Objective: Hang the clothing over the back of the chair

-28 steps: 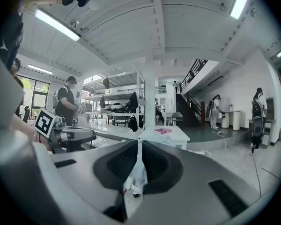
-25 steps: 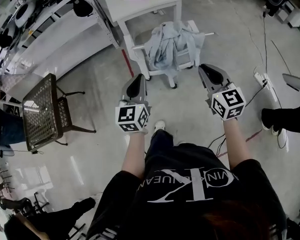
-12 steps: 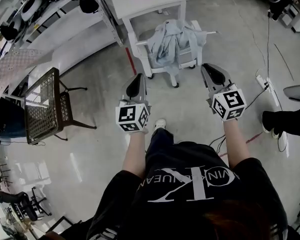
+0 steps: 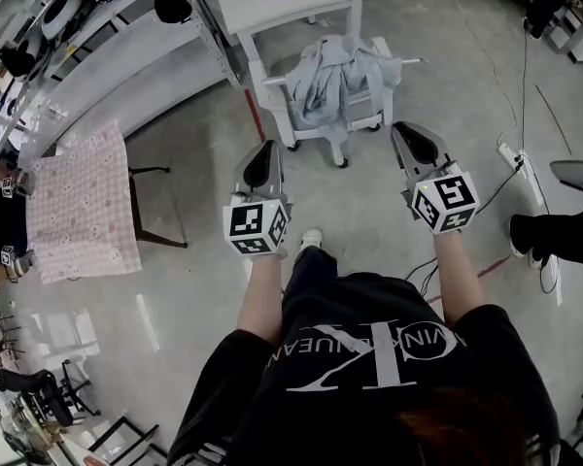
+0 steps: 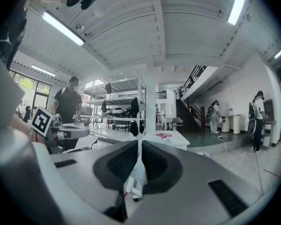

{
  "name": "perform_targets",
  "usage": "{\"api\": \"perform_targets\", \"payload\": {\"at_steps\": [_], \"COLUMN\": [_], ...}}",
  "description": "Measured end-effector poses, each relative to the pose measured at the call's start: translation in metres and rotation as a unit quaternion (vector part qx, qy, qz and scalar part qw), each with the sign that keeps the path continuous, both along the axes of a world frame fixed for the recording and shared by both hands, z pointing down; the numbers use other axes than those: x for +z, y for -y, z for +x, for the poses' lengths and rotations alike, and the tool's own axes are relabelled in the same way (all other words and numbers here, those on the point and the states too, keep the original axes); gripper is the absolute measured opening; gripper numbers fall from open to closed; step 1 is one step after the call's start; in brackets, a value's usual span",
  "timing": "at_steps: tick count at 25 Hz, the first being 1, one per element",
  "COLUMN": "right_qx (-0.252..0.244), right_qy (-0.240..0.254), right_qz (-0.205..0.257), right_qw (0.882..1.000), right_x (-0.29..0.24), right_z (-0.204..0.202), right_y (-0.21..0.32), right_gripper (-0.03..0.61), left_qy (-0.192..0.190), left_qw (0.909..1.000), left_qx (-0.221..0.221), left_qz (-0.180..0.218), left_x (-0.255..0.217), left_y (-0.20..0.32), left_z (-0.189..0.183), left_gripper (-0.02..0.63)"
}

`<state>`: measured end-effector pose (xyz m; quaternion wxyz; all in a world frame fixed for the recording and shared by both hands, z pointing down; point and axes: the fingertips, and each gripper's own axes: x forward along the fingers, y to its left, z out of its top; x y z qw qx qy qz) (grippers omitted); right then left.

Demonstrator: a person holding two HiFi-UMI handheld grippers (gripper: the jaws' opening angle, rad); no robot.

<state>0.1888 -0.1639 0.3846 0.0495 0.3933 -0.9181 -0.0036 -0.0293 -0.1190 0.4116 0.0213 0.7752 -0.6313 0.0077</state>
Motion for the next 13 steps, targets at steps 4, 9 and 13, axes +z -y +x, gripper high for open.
{"api": "perform_targets", "payload": {"at_steps": [4, 9, 13], "right_qx": [-0.001, 0.000, -0.003], "right_qy": [0.002, 0.013, 0.015], "right_qz": [-0.004, -0.012, -0.015], "right_qw": [1.000, 1.000, 1.000], "right_x": [0.0035, 0.0047, 0.0075], "right_z": [0.0002, 0.0026, 0.0034], "right_y": [0.0012, 0.0050, 0.0095], "right_gripper": [0.035, 0.029, 0.026], "left_qy": [0.007, 0.015, 0.019], "left_qw": [0.9999, 0.9997, 0.9996], "left_qx": [-0.006, -0.013, -0.016], "left_qz": [0.006, 0.012, 0.015], "left_x": [-0.0025, -0.0076, -0.0081], "left_y": [-0.0001, 0.0016, 0.0052], "left_z": [-0.0014, -0.0024, -0.0020], "left_gripper": [0.009, 0.009, 0.009]}}
